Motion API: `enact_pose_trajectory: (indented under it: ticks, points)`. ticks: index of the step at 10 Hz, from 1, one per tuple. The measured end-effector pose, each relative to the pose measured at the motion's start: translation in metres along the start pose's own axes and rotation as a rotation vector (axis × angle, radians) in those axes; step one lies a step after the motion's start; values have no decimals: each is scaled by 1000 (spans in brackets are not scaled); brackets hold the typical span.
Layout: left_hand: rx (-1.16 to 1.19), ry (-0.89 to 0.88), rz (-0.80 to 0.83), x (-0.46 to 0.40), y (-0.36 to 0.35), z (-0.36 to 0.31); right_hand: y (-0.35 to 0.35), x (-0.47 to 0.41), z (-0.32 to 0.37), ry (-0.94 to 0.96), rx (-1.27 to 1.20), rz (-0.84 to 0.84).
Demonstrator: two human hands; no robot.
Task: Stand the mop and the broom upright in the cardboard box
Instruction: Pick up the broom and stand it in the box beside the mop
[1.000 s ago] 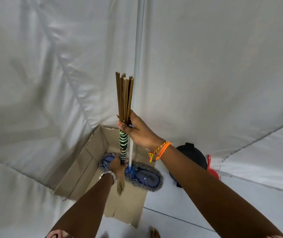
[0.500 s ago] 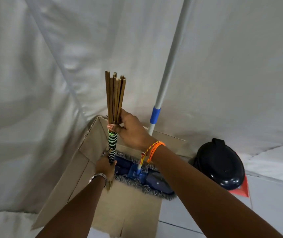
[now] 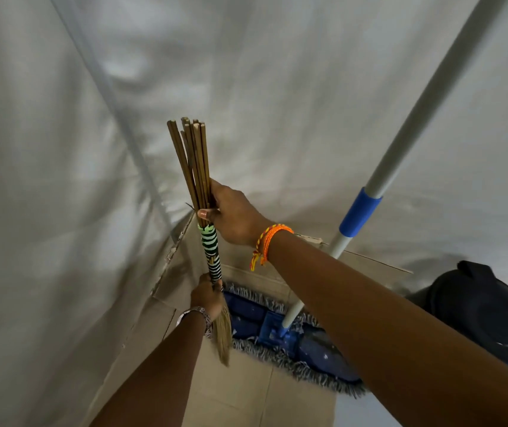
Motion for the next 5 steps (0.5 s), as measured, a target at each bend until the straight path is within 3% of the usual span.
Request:
enact_pose_trajectory:
  ticks: [2, 5]
  points:
    - [-14, -2, 45, -36, 8, 19, -22, -55, -16, -76, 19, 30]
    - [-10, 4, 31, -26, 9, 31, -37, -67, -49, -244, 105, 28]
Point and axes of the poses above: each hand's wrist, its own x-axis away from the middle knuckle, its own y-axis out of the back of the hand, z = x × y, the point moved 1 cm from there along -x, towards the middle knuckle, and after that the axes turned 1 degree about z, right-handed, at the moved point
